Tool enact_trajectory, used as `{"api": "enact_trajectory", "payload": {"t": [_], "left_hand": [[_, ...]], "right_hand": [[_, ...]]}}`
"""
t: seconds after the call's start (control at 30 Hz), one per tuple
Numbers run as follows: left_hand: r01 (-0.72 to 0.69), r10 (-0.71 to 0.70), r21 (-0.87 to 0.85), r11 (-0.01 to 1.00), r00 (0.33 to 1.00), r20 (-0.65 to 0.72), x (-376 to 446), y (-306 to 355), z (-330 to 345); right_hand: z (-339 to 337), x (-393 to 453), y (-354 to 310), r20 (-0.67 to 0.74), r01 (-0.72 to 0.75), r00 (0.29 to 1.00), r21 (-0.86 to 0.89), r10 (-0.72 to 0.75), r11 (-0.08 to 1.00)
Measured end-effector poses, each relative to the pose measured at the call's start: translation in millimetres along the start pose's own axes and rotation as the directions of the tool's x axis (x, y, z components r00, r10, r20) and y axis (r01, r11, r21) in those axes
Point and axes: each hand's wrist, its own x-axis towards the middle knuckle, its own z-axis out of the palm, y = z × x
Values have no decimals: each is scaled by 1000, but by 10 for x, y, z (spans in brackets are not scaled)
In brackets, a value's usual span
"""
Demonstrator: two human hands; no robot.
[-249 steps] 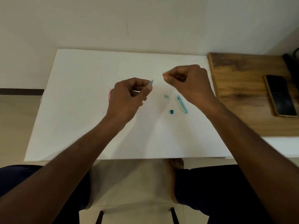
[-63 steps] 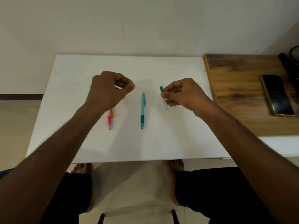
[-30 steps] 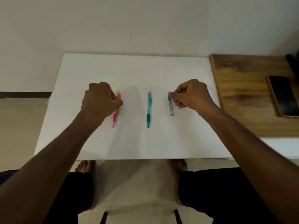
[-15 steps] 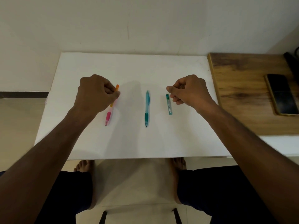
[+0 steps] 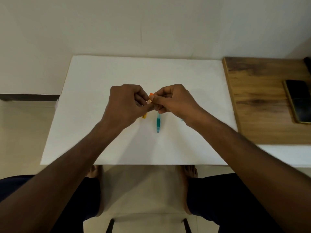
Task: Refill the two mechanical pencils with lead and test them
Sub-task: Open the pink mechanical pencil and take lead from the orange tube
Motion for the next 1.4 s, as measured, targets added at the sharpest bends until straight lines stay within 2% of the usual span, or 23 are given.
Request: {"api": "enact_trajectory", "payload": {"t": [0.07,0.13,0.23,0.3,0.37,0.57,0.67,0.83,0.9,0.97,1.07,1.27,1.4], "left_hand": [[8,-8,1,1000,999,47,16,-58,-49],[36,-42,79,996,996,75,40,-190,-158],[118,-114,275,954,993,-29,54,-481,-302],[231,-228,375,898,972,-53,15,-602,-320],[309,-322,401,862,946,-36,-30,-654,-277],[288,-325,416,863,946,18,-26,-678,-246],[284,-320,364,887,947,39,-20,-654,-285],[201,-209,149,968,977,38,-78,-527,-362],[166,-170,100,981,985,38,-101,-484,-395],[150,-153,64,987,987,57,-123,-453,-417],[125,-127,35,992,989,74,-157,-429,-420],[101,-104,25,995,987,121,-169,-433,-420],[197,-159,-159,967,961,225,-152,-361,-357]], "right_hand": [[1,32,-29,5,-41,999,30,41,999],[5,68,-45,-21,-47,999,22,47,999],[51,86,-31,-19,-55,998,-87,53,995],[131,95,-4,-4,-82,997,-160,82,984],[234,117,17,-9,-98,995,-234,98,967],[483,205,32,-46,-95,995,-372,84,923],[539,256,33,-61,-102,994,-396,85,913],[519,247,-31,-64,-86,996,-423,65,902],[469,215,-104,-85,-36,996,-346,6,938],[409,184,-191,-102,22,994,-190,-43,981],[352,153,-285,-66,48,997,-20,-49,999],[333,171,-283,-16,62,998,1,-62,998],[327,190,-294,41,73,997,-18,-72,997]]}}
